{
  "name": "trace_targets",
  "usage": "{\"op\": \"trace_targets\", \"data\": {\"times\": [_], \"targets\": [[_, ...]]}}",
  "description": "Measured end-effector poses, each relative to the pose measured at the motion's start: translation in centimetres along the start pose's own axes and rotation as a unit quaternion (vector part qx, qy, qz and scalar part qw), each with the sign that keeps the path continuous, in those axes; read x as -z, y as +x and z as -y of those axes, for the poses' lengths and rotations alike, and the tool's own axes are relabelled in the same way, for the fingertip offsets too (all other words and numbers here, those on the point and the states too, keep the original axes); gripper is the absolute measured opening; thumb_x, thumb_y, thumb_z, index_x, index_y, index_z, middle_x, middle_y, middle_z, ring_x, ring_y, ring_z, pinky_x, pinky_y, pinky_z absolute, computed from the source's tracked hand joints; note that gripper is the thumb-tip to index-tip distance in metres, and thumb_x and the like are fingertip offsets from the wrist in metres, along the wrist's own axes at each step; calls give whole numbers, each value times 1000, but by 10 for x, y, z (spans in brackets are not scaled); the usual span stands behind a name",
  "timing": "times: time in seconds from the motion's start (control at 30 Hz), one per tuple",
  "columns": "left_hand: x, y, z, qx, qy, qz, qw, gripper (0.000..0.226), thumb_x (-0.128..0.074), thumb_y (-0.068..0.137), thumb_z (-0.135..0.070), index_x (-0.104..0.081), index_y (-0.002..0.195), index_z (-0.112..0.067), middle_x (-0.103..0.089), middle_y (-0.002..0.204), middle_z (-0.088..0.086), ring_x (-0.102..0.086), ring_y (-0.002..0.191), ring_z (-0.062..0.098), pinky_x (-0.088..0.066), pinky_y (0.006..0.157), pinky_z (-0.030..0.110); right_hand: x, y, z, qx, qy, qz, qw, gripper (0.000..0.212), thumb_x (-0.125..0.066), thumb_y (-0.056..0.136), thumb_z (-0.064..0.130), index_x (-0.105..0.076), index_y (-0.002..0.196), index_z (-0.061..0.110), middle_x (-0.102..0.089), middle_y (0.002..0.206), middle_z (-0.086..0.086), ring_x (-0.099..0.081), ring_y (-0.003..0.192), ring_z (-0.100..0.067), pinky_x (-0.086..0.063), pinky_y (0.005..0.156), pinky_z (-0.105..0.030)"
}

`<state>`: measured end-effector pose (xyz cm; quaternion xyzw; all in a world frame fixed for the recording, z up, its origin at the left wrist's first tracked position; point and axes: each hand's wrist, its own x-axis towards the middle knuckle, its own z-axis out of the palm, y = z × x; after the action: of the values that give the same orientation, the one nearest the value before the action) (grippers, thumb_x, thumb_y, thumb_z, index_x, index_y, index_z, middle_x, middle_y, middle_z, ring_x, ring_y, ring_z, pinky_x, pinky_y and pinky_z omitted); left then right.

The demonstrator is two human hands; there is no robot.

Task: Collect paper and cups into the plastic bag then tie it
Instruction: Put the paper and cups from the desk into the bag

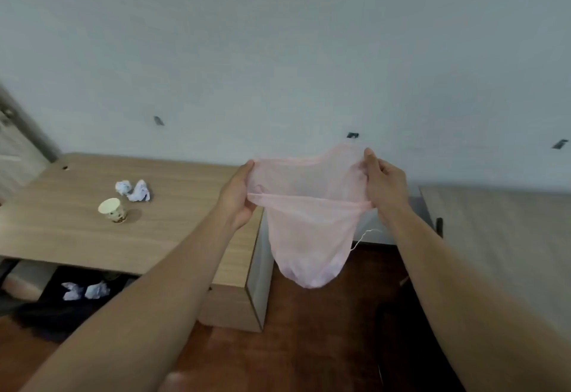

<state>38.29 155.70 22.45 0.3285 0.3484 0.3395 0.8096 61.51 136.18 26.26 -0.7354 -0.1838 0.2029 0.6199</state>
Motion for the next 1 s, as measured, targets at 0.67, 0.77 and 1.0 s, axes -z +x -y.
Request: {"op": "trace_targets", "data": {"times": [0.67,0.77,1.0], "targets": [[258,-30,-120,-84,18,-129,988,43,-71,102,-40,-76,131,-9,-73,137,13,-65,134,32,-45,118,50,-298,-24,-9,29,-83,219,972,37,-61,107,51,-83,99,23,-72,89,-10,-67,71,-21,-56,55,-34],[269,-25,-133,-87,50,-154,983,39,-64,106,-39,-75,132,-12,-76,133,10,-72,124,27,-56,105,44,-330,-4,-8,32,-82,235,968,38,-61,108,52,-82,99,21,-76,92,-12,-69,72,-22,-55,56,-32],[313,7,-137,-57,108,-286,950,30,-75,100,-34,-79,121,-13,-81,112,4,-75,93,20,-60,81,36,-405,46,-22,-53,-40,212,975,31,-58,109,43,-75,90,24,-76,95,-10,-69,82,-26,-56,74,-40]]}}
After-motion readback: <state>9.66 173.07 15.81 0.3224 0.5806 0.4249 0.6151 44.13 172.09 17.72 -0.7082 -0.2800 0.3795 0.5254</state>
